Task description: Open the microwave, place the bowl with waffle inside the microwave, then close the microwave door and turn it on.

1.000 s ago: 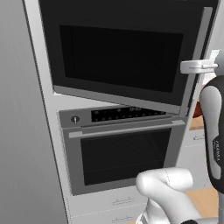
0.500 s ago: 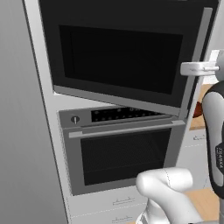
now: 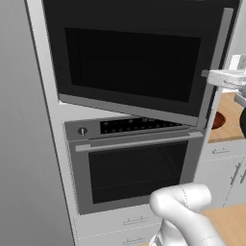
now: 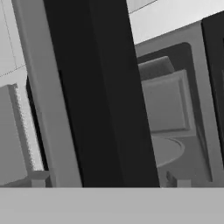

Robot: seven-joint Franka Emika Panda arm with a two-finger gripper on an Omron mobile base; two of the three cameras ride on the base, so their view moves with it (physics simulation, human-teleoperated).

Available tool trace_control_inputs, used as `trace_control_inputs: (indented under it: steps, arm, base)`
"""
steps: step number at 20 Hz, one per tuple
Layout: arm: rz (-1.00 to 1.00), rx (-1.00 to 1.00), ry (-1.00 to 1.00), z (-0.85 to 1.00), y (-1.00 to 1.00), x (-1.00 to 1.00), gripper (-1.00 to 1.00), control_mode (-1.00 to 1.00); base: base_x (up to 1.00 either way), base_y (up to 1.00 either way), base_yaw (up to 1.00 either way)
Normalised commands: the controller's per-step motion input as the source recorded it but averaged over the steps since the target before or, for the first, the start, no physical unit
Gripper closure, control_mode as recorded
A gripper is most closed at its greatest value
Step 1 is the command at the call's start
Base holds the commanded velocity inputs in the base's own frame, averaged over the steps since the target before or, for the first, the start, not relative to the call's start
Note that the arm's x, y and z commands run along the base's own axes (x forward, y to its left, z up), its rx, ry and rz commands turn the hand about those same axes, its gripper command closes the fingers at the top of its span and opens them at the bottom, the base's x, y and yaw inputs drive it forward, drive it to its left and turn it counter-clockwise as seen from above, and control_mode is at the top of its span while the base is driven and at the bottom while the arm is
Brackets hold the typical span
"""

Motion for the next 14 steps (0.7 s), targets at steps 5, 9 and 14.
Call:
trace_control_inputs:
  steps: [5,9,14]
  arm:
    - [0.51,0.13,-0.04,0.34,-0.33,-0.34,-1.00,-1.00]
    - [0.34,0.06,-0.07,0.54,-0.44,-0.86,-1.00,-1.00]
    - [0.13,0.03,-0.24,0.43,-0.62,-0.92,-1.00,-1.00]
  base:
    - [0.00,0.00,0.00]
    - [0.00,0.00,0.00]
    - [0.00,0.00,0.00]
